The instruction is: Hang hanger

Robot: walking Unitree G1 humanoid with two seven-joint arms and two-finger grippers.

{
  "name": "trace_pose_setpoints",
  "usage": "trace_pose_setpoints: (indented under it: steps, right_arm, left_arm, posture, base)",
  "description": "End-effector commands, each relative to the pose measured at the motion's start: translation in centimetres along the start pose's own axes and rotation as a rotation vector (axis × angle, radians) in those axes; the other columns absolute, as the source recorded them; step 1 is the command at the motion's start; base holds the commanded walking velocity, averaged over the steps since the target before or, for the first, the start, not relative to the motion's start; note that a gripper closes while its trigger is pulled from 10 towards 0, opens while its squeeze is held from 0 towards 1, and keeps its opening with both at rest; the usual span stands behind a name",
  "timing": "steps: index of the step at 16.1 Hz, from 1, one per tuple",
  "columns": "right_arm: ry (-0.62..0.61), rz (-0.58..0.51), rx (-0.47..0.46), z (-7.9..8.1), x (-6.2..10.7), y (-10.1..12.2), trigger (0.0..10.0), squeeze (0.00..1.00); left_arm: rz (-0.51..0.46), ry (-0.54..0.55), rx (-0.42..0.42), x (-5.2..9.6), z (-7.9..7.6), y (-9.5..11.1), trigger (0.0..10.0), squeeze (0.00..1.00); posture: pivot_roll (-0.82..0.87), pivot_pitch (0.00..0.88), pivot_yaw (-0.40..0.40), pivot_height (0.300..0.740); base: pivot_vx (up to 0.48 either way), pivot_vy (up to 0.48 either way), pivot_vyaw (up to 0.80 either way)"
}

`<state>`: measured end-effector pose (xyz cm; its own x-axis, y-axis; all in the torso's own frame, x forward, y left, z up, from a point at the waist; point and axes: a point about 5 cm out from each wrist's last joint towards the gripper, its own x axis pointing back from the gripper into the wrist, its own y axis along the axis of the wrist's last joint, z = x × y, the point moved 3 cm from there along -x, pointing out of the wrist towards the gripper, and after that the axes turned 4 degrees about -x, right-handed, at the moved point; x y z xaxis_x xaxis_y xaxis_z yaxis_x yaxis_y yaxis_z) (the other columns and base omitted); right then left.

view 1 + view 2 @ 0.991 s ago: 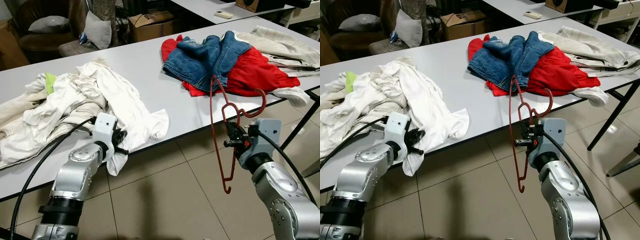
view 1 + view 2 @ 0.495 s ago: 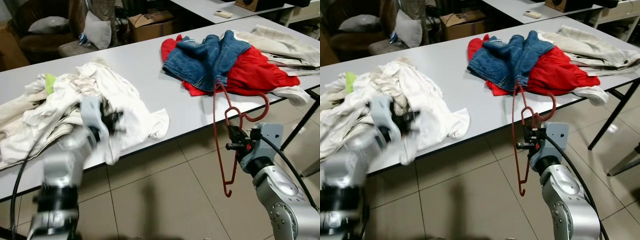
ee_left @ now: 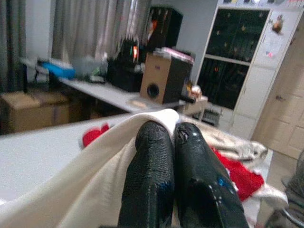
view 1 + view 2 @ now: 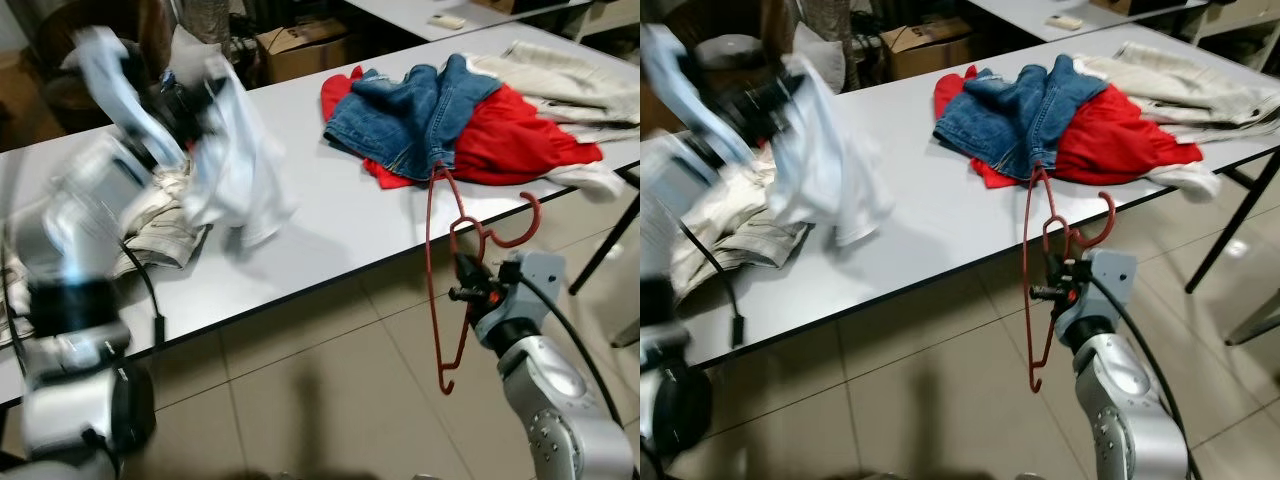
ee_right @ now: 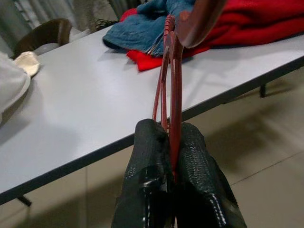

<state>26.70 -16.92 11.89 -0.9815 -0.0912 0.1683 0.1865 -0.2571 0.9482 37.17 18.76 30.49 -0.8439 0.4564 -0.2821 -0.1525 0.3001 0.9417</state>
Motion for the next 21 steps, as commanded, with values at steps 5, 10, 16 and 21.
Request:
trace_pose_setpoints:
  steps: [5,10,16,21]
  right_arm:
    - [-0.009,-0.042,-0.024,0.4,0.1,-0.3,10.0,0.0]
    - [-0.065,-0.069,-0.026,-1.0,0.2,0.3,10.0,0.0]
    - [-0.07,-0.073,0.002,-1.5,0.4,1.0,10.0,0.0]
    - [-0.066,-0.062,0.01,-1.7,0.5,1.3,10.0,0.0]
  left_arm:
    - [0.052,0.035,-0.052,-1.3,0.9,0.6,0.0,0.0]
    - [0.12,0.217,0.138,-4.7,0.4,-5.8,10.0,0.0]
    - [0.562,-0.027,0.042,-3.8,-6.5,-18.4,10.0,1.0]
    - [0.502,-0.085,-0.29,-2.9,-2.7,-15.2,10.0,1.0]
  posture:
    - [-0.08,0.0,0.239,0.74]
    - [-0.1,0.0,0.223,0.74]
    - [-0.15,0.0,0.2,0.74]
    - [-0.15,0.0,0.178,0.74]
  base:
    - [0.0,0.0,0.0]
    - [0.0,0.0,0.0]
    - [0.0,0.0,0.0]
    - [0.0,0.0,0.0]
